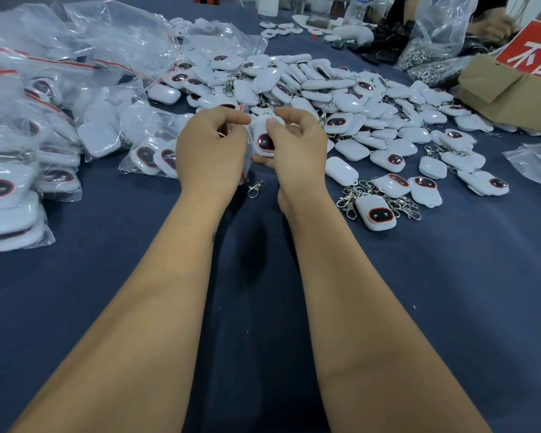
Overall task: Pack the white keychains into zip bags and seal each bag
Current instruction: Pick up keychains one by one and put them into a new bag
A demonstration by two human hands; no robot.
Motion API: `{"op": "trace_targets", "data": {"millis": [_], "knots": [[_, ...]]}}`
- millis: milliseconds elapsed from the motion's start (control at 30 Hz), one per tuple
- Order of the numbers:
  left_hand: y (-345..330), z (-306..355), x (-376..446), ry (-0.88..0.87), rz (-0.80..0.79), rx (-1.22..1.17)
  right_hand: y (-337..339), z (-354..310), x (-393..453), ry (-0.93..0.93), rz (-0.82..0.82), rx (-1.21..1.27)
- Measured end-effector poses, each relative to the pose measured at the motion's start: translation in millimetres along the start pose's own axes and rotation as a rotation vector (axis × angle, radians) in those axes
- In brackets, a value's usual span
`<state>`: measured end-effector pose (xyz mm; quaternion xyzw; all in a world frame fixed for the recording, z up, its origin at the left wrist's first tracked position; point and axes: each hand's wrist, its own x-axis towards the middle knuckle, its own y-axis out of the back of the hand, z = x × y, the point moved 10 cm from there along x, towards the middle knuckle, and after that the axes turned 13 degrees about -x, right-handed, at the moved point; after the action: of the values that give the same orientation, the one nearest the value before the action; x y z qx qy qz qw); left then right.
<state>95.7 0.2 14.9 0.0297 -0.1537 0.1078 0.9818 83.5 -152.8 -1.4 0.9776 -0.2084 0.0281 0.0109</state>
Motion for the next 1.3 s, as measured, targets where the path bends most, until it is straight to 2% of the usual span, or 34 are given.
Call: {"op": "trace_targets", "data": {"millis": [133, 300, 600, 767, 900, 1133, 1300], "knots": [[0.0, -2.1, 1.1, 0.015, 0.001, 0.023, -6.2, 6.6, 3.4, -0.071, -0.084, 0.153], [-0.5, -3.0, 1.7, 0.024, 0.002, 0.035, -8.3, 7.7, 4.7, -0.055, -0.11, 0.153], [1.3, -1.0, 1.4, 0.04, 0.011, 0.013, -17.6, 16.0, 3.9, -0.194, -0.206, 0.329], [1.1, 0.9, -1.9, 0.063, 0.014, -0.045, -11.9, 8.9, 6.6, -0.081, -0.166, 0.097], [1.7, 2.0, -3.5, 0.074, 0.027, -0.058, -9.3, 9.2, 5.4, -0.059, -0.119, 0.083], [2.8, 2.1, -4.7, 0.082, 0.035, -0.067, -14.5, 2.4, 1.9, -0.017, -0.19, 0.091], [2.2, 0.8, -4.3, 0.078, 0.035, -0.06, -17.8, -2.3, -1.2, 0.044, -0.223, -0.077]]}}
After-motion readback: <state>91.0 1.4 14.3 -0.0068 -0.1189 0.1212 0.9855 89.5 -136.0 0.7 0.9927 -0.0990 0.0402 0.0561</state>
